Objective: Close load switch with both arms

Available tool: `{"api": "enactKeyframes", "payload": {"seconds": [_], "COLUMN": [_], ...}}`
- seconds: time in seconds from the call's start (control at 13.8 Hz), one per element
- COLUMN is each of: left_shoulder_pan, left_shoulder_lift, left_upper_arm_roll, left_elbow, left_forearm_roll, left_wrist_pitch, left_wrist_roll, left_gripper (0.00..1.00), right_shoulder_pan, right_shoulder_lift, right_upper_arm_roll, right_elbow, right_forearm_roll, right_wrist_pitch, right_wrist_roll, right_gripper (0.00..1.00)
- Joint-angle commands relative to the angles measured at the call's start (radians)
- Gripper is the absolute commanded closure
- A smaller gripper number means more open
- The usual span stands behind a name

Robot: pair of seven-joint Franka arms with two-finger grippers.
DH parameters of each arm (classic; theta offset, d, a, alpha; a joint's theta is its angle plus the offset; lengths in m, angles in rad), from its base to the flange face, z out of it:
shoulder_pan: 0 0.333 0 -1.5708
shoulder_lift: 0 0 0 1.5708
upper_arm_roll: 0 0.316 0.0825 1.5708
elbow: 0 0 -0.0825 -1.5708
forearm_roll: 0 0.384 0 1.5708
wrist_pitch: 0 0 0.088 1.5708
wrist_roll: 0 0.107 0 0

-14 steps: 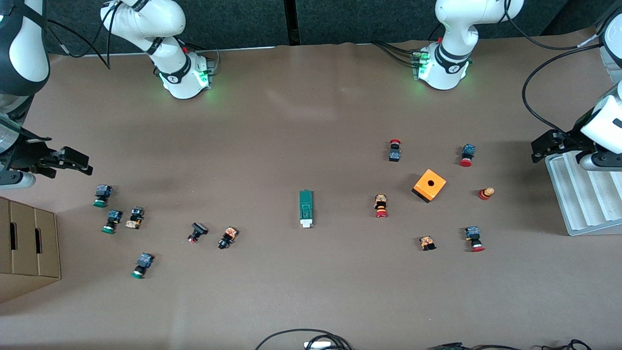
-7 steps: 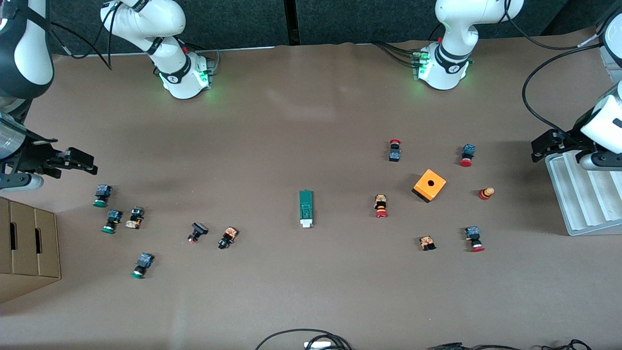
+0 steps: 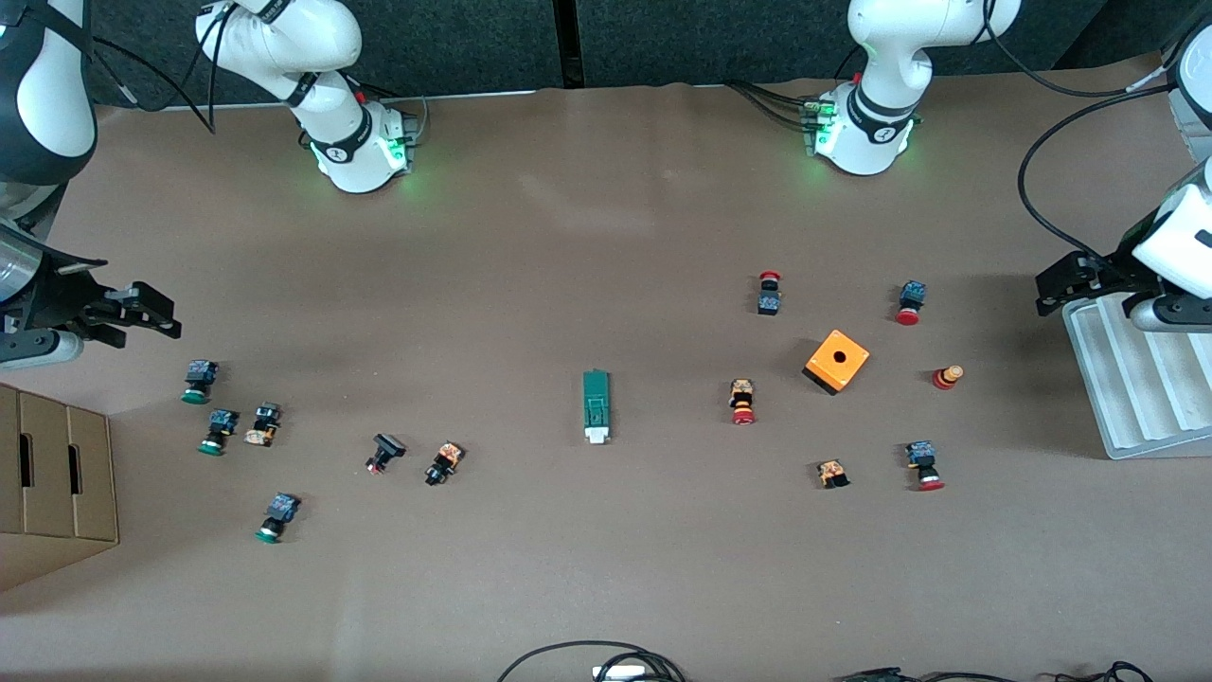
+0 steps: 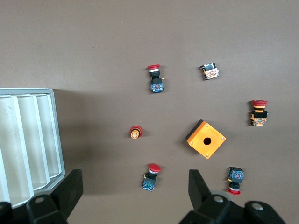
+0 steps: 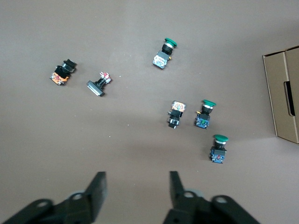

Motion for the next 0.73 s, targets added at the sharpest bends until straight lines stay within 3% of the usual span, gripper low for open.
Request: {"api": "enactKeyframes", "payload": {"seconds": [0.0, 0.51, 0.58, 0.65], "left_shoulder_pan": [-0.011, -0.012, -0.011, -0.011], "left_shoulder_lift": [0.003, 0.003, 0.003, 0.003], "left_upper_arm_roll": [0.007, 0.007, 0.007, 0.007], "left_elbow": [0.021, 0.021, 0.023, 0.021], "left_forearm_roll": [-0.004, -0.004, -0.004, -0.004], "left_wrist_pitch": [-0.023, -0.023, -0.023, -0.023], "left_wrist_roll": [-0.008, -0.009, -0.008, -0.008], "left_gripper": [0.00, 0.00, 0.00, 0.00], "right_shoulder_pan": [0.004, 0.001, 0.001, 0.001], "right_shoulder_lift": [-0.002, 0.001, 0.001, 0.001], "right_upper_arm_roll": [-0.006, -0.007, -0.007, -0.007], "right_elbow": [0.019, 0.019, 0.019, 0.019], "right_forearm_roll": [-0.007, -0.006, -0.007, -0.007], "right_wrist_pitch": [-0.024, -0.024, -0.024, -0.024], "right_wrist_roll": [-0.009, -0.008, -0.005, -0.005], "right_gripper": [1.00, 1.00, 0.19, 0.00]}}
